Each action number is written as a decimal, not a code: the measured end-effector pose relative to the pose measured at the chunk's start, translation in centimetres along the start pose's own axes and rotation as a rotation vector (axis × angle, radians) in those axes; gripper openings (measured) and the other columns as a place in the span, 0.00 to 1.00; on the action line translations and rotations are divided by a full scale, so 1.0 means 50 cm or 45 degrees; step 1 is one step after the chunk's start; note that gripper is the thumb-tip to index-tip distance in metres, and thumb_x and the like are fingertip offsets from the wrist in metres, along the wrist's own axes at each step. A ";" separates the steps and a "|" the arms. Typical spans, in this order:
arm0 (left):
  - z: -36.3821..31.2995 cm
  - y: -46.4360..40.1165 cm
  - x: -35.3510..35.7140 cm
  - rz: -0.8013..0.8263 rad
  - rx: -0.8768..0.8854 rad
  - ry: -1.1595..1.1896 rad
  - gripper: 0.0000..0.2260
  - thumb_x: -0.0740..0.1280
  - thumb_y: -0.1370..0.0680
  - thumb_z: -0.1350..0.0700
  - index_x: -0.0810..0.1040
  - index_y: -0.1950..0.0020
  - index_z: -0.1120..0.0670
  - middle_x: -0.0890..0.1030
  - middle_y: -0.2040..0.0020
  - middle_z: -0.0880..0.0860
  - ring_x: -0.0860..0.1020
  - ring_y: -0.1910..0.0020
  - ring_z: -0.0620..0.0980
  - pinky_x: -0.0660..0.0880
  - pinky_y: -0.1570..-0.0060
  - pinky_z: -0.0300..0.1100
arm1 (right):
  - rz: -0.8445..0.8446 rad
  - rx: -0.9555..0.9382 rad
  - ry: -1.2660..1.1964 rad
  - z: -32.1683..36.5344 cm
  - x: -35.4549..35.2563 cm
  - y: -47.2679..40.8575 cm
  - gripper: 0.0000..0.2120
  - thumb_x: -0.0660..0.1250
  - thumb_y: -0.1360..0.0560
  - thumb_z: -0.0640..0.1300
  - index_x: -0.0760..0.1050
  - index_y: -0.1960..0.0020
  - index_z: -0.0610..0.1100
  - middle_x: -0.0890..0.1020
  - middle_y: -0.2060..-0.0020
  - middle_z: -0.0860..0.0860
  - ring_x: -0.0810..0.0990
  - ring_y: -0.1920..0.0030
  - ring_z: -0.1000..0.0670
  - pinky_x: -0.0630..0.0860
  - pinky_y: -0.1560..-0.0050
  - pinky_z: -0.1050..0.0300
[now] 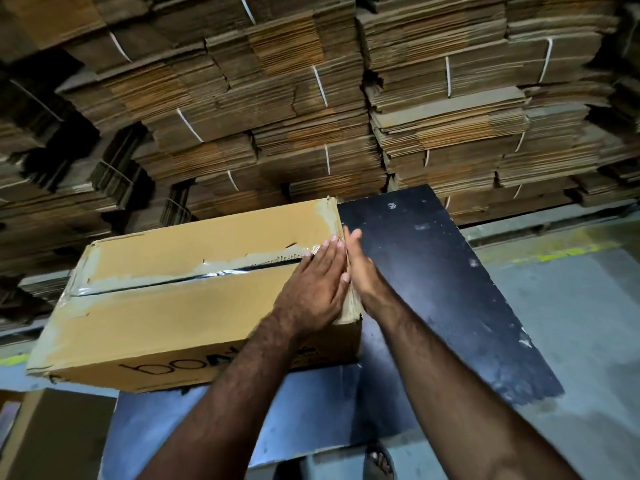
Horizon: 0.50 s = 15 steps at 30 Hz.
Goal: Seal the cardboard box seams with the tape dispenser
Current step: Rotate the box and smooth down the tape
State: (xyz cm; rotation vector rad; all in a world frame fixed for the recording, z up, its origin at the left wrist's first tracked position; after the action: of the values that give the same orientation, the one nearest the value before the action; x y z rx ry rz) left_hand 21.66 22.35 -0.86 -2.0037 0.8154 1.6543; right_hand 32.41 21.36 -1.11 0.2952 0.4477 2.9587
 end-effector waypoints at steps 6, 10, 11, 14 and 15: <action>-0.002 0.007 -0.013 -0.151 -0.109 0.122 0.32 0.49 0.17 0.43 0.43 0.18 0.56 0.42 0.18 0.52 0.42 0.20 0.47 0.43 0.21 0.48 | -0.182 -0.063 0.414 0.016 -0.046 -0.022 0.25 0.53 0.17 0.59 0.67 0.26 0.49 0.70 0.27 0.50 0.69 0.28 0.51 0.63 0.33 0.59; 0.018 0.012 -0.026 -0.104 -0.197 0.480 0.37 0.54 0.22 0.49 0.39 0.20 0.61 0.42 0.19 0.58 0.43 0.19 0.52 0.41 0.22 0.44 | -0.350 -0.174 1.084 0.037 -0.007 -0.034 0.24 0.63 0.20 0.46 0.65 0.25 0.47 0.80 0.39 0.44 0.78 0.40 0.42 0.76 0.41 0.54; 0.021 0.014 -0.029 -0.060 -0.192 0.519 0.37 0.55 0.22 0.51 0.38 0.21 0.62 0.42 0.19 0.59 0.43 0.19 0.53 0.40 0.22 0.42 | -0.418 -0.169 1.191 0.040 0.000 -0.042 0.21 0.63 0.21 0.45 0.69 0.28 0.47 0.82 0.45 0.43 0.80 0.46 0.42 0.78 0.47 0.53; 0.021 0.019 -0.036 -0.008 -0.170 0.515 0.37 0.58 0.21 0.56 0.38 0.20 0.62 0.40 0.19 0.59 0.41 0.20 0.53 0.39 0.22 0.43 | -0.631 -0.159 1.267 0.067 -0.004 -0.059 0.10 0.64 0.20 0.48 0.80 0.47 0.45 0.81 0.61 0.46 0.79 0.61 0.45 0.74 0.63 0.57; 0.019 0.021 -0.036 -0.023 -0.167 0.520 0.37 0.58 0.21 0.56 0.38 0.20 0.62 0.41 0.19 0.59 0.41 0.20 0.52 0.40 0.22 0.44 | -0.674 -0.156 1.211 0.075 -0.013 -0.065 0.11 0.64 0.20 0.50 0.82 0.51 0.45 0.81 0.63 0.48 0.80 0.61 0.46 0.73 0.63 0.58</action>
State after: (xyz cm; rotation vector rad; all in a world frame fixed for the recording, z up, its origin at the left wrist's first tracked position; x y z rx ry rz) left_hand 20.05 22.50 0.73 -2.4801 0.8357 1.3341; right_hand 34.20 25.39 1.28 -1.0970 0.3407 2.3886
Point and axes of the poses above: each hand's wrist, its own y-axis away from the middle knuckle, its own x-axis out of the palm, z = x × y, the point moved 3 cm from there along -y, towards the middle knuckle
